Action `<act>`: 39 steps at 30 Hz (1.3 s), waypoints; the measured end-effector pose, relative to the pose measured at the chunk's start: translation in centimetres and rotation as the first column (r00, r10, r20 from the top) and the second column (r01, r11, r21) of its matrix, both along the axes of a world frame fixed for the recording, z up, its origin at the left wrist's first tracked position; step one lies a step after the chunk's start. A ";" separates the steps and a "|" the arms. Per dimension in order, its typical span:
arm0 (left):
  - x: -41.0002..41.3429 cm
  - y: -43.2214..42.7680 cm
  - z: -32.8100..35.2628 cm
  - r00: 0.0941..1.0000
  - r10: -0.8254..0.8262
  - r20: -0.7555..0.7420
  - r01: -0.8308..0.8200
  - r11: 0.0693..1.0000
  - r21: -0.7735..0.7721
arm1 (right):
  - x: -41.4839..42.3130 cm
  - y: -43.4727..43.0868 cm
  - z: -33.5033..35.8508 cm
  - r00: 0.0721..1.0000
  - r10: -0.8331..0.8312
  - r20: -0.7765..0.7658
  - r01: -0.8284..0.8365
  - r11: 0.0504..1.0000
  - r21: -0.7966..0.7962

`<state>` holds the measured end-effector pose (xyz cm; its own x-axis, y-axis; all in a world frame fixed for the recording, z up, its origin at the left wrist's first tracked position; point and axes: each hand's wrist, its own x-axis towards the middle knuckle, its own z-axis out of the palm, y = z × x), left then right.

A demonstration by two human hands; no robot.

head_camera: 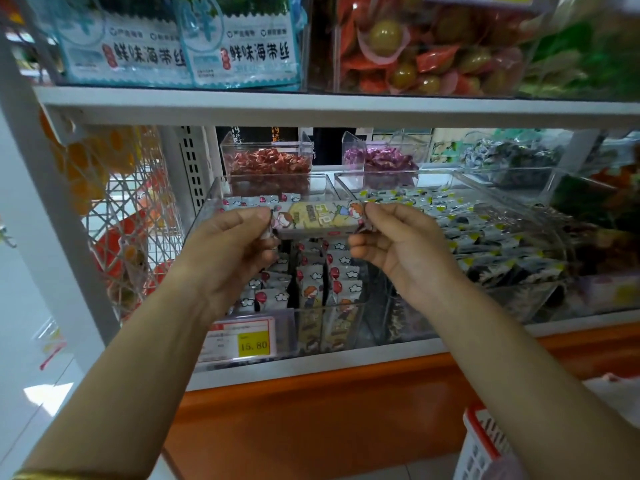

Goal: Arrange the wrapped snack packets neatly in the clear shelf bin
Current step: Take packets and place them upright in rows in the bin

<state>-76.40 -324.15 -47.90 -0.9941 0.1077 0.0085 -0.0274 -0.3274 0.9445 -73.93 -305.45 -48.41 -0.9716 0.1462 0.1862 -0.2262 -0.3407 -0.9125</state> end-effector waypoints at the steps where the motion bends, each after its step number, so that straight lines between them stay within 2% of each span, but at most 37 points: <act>1: 0.0 0.0 0.1 1.000 -0.013 0.022 0.012 0.999 0.053 | 0.0 0.1 0.0 1.000 0.004 0.008 -0.004 1.000 -0.031; 3: 0.0 0.1 0.2 0.999 -0.022 0.046 0.016 0.990 0.137 | 0.0 0.3 0.0 1.000 -0.009 -0.012 0.009 1.000 -0.011; 4: 0.0 0.2 0.2 0.999 -0.018 0.044 0.011 0.990 0.144 | 0.0 0.4 -0.1 0.998 -0.041 -0.055 0.044 0.997 0.063; 7: -0.1 0.5 0.0 1.000 -0.019 0.014 0.018 0.997 0.076 | 0.0 0.5 -0.3 0.960 -0.130 -0.246 0.209 0.921 0.329; 10: 0.2 0.8 0.0 0.997 -0.077 -0.010 0.077 0.997 0.031 | 0.2 0.6 -0.4 0.945 -0.143 -0.295 0.265 0.862 0.431; 15: 0.6 1.0 -0.1 0.989 -0.142 -0.045 0.140 0.989 -0.052 | 0.3 1.0 -0.4 0.974 -0.089 -0.210 0.167 0.906 0.390; 19: 0.6 1.2 0.0 0.987 -0.130 -0.096 0.124 0.990 -0.059 | 0.5 0.8 -0.1 0.981 -0.049 -0.189 0.100 0.958 0.268; 23: 0.9 1.1 0.1 0.973 -0.172 -0.157 0.158 0.983 -0.097 | 0.5 0.8 -0.3 0.971 -0.077 -0.225 0.163 0.906 0.390; 30: 1.0 1.1 -0.3 0.965 -0.139 -0.222 0.059 0.941 -0.334 | 0.2 0.9 -0.2 0.971 -0.105 -0.213 0.192 0.876 0.443; 34: 1.6 1.2 0.1 0.930 -0.162 -0.331 -0.038 0.852 -0.522 | 0.2 0.9 -0.3 0.941 -0.215 -0.260 0.314 0.839 0.445; 36: 1.7 1.5 0.0 0.932 -0.154 -0.328 -0.050 0.841 -0.539 | 0.2 0.7 -0.3 0.917 -0.246 -0.313 0.375 0.800 0.469; 39: 1.7 2.0 0.1 0.957 -0.110 -0.269 -0.037 0.872 -0.487 | 0.4 0.4 -0.4 0.911 -0.216 -0.352 0.384 0.759 0.527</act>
<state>-74.68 -322.16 -47.83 -0.9529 0.2071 0.2218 0.2578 0.1672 0.9516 -73.51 -305.04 -48.78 -0.8002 0.2065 0.5631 -0.4765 0.3512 -0.8059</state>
